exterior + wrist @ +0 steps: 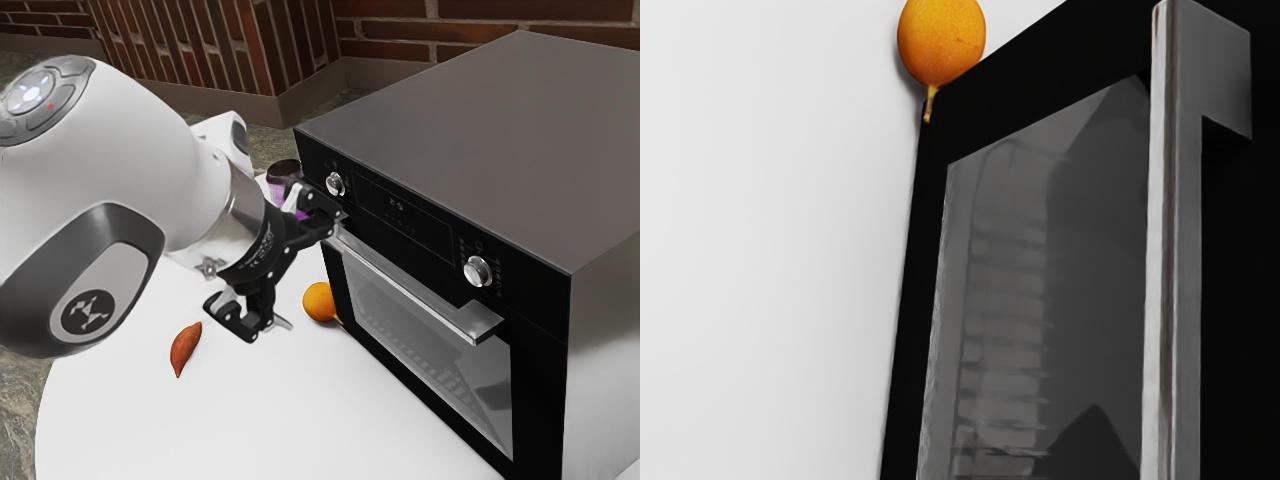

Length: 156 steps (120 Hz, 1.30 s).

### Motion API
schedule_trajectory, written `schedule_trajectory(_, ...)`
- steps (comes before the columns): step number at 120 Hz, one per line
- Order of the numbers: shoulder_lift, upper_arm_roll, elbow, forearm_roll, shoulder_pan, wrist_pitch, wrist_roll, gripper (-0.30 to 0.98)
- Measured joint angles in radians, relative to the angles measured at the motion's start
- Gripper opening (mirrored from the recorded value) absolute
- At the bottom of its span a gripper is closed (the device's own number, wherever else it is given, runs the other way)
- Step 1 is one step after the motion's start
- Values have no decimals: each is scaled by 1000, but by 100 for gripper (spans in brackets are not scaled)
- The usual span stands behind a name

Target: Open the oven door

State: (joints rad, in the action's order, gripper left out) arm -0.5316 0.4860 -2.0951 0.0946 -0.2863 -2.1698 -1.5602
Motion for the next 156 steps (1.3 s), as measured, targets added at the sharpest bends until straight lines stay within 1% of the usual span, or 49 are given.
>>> schedule_trajectory(26, 28, 34, 18, -2, -24, -23, 34, 69)
schedule_trajectory(58, 75, 41, 43, -4, -44, -40, 62, 69)
schedule_trajectory(86, 86, 63, 45, -2, -65, -54, 79, 69)
schedule_trajectory(103, 97, 66, 22, 7, -75, -65, 85, 69)
schedule_trajectory(125, 107, 66, -4, 39, -85, -73, 90, 68)
schedule_trajectory(148, 125, 74, 3, 39, -88, -90, 96, 68)
schedule_trajectory(156, 147, 75, 10, 25, -87, -99, 98, 68)
